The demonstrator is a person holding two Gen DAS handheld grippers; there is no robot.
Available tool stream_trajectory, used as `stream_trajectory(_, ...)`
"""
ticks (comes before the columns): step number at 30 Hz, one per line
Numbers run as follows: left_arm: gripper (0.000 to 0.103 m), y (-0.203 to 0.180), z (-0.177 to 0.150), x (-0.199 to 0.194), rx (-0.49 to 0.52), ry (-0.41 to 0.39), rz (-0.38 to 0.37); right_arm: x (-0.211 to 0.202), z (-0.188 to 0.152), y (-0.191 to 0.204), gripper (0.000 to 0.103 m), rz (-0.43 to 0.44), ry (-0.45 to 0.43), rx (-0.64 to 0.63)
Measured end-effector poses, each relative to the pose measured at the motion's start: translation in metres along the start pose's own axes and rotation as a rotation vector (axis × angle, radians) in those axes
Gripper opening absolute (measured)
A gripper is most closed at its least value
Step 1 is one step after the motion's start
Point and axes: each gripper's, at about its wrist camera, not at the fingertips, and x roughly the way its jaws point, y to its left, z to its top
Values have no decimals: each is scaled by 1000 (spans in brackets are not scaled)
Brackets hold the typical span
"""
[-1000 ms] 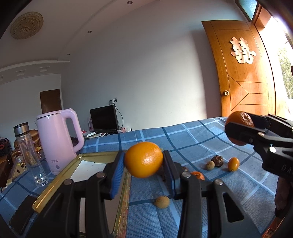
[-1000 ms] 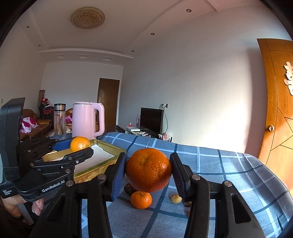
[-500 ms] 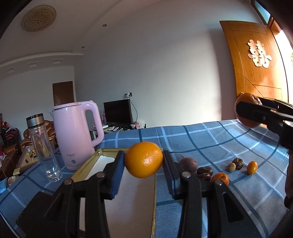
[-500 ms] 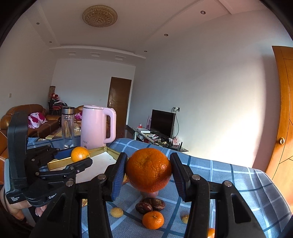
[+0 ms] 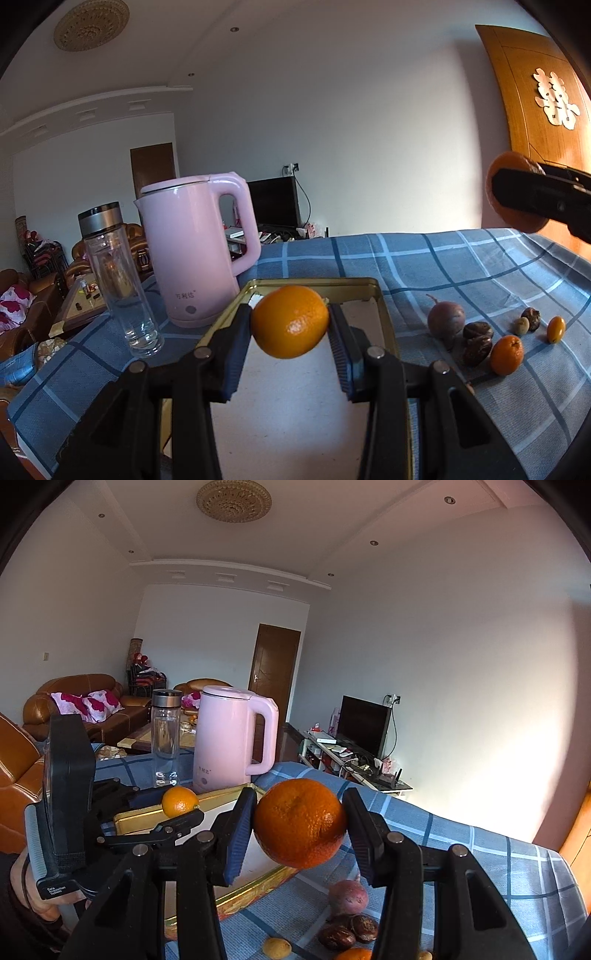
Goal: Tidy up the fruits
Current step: 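Lower both held mandarins over the inside of the tin tray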
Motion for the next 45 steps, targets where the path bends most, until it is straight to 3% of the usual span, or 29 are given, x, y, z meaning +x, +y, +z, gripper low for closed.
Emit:
stream_trajectory(8, 43, 22, -2, 24, 19, 66, 44, 40, 5, 18, 50, 49, 56, -13)
stream_trajectory(19, 43, 41, -7, 51, 23, 159, 44, 92, -9, 34, 50, 105, 153, -8)
stream_trajectory(45, 43, 45, -12, 86, 109, 327, 28, 156, -52, 59, 50, 197, 368, 28)
